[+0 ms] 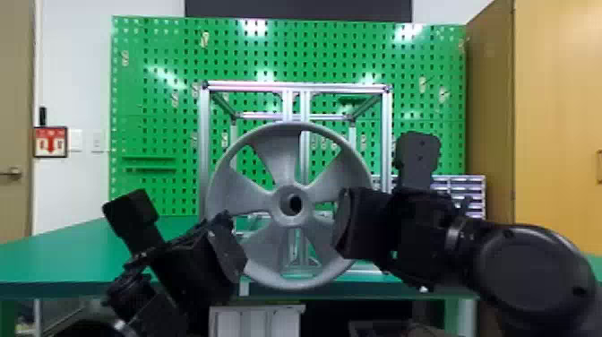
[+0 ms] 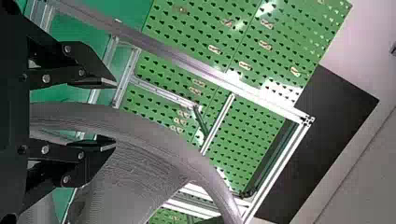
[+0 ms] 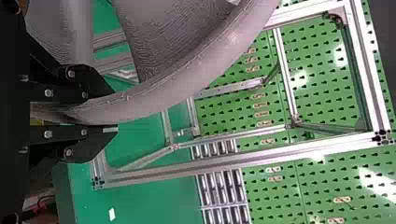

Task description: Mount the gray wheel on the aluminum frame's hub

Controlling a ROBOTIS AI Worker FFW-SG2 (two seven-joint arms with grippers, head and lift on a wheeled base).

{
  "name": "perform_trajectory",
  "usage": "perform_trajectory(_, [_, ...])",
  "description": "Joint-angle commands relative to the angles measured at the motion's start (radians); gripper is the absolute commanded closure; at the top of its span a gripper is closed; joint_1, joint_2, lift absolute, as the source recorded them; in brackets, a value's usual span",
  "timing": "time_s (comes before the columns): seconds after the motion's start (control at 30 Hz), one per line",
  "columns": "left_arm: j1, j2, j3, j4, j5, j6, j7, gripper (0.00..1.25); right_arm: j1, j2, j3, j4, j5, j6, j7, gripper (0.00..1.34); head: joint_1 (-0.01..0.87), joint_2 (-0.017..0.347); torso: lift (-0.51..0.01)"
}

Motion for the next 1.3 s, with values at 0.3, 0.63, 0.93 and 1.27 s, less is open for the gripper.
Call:
perform_trajectory(0.3, [-0.026, -0.012, -0.022, 0.055, -0.002, -0.026, -0.011, 0.74, -0.01, 0.001, 0.004, 0.026, 0.035, -0.015, 0.039, 1.17, -0.005, 0.006, -0.499])
perform_trajectory(0.63, [-0.04, -0.012, -0.028, 0.065, -0.011, -0.029, -0.012, 0.74, -0.024, 0.001, -0.001, 0.045, 0.039, -0.019, 0.043, 1.17, -0.005, 0.006, -0.499])
perform_trajectory(0.93, [-0.052, -0.012, -0.038, 0.087, -0.014, -0.039, -0.017, 0.73, -0.036, 0.001, 0.005, 0.061, 0.045, -0.022, 0.045, 1.17, -0.005, 0.006, -0.499])
perform_trajectory(1.27, [-0.075, -0.011, -0.047, 0.125, -0.023, -0.058, -0.023, 0.73, -0.047, 0.001, 0.008, 0.084, 0.055, -0.028, 0.051, 1.17, -0.005, 0.006, -0.499])
